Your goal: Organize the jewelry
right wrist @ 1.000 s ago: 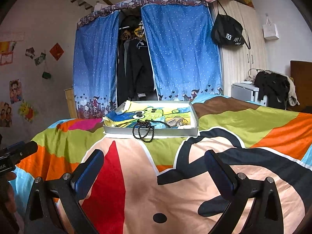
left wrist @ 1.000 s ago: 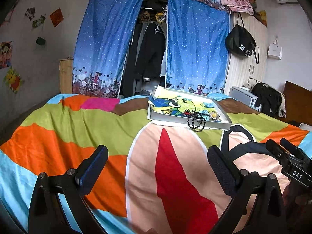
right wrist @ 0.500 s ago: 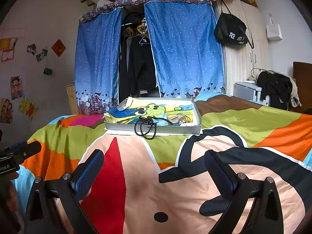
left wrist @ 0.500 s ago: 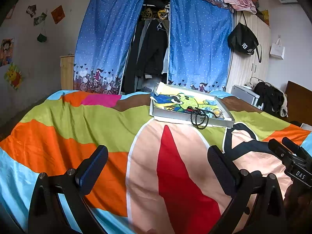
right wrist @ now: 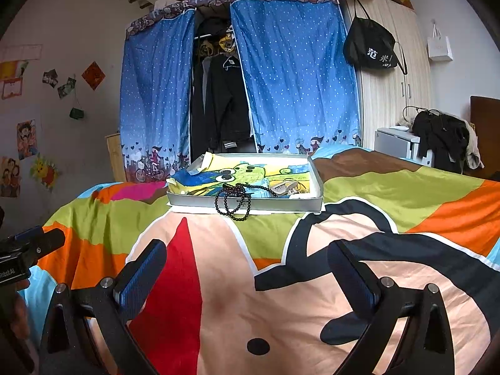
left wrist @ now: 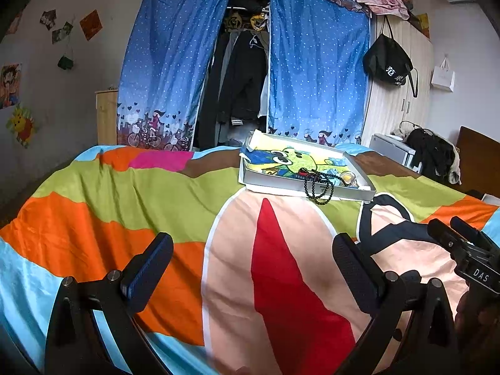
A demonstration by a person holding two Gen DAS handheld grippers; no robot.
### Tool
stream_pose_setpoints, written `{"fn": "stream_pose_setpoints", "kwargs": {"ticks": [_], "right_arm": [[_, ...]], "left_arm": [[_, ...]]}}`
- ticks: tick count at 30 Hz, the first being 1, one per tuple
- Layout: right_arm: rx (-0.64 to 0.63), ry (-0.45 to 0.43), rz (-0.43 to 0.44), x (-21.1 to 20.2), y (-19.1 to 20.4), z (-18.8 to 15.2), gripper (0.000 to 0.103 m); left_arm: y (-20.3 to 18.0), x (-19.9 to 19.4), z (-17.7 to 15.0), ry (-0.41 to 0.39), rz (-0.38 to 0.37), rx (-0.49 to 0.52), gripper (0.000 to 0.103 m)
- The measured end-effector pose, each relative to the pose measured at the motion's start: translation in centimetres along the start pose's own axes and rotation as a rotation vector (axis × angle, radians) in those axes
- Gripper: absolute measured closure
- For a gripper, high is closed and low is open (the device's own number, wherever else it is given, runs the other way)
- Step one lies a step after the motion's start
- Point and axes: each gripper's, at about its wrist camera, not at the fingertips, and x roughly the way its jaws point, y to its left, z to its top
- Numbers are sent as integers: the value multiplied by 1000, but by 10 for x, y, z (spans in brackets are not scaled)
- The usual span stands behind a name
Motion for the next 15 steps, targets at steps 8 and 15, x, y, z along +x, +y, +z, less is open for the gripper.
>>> {"fn": "stream_pose_setpoints", "kwargs": {"ticks": [8, 15], "right_arm": [[0, 0, 0, 0, 0, 0, 0], [-2, 2, 0, 0, 0, 0, 0]], "left_arm": [[0, -1, -1, 0, 0, 3, 3], [1, -1, -2, 2, 5, 0, 3]]}}
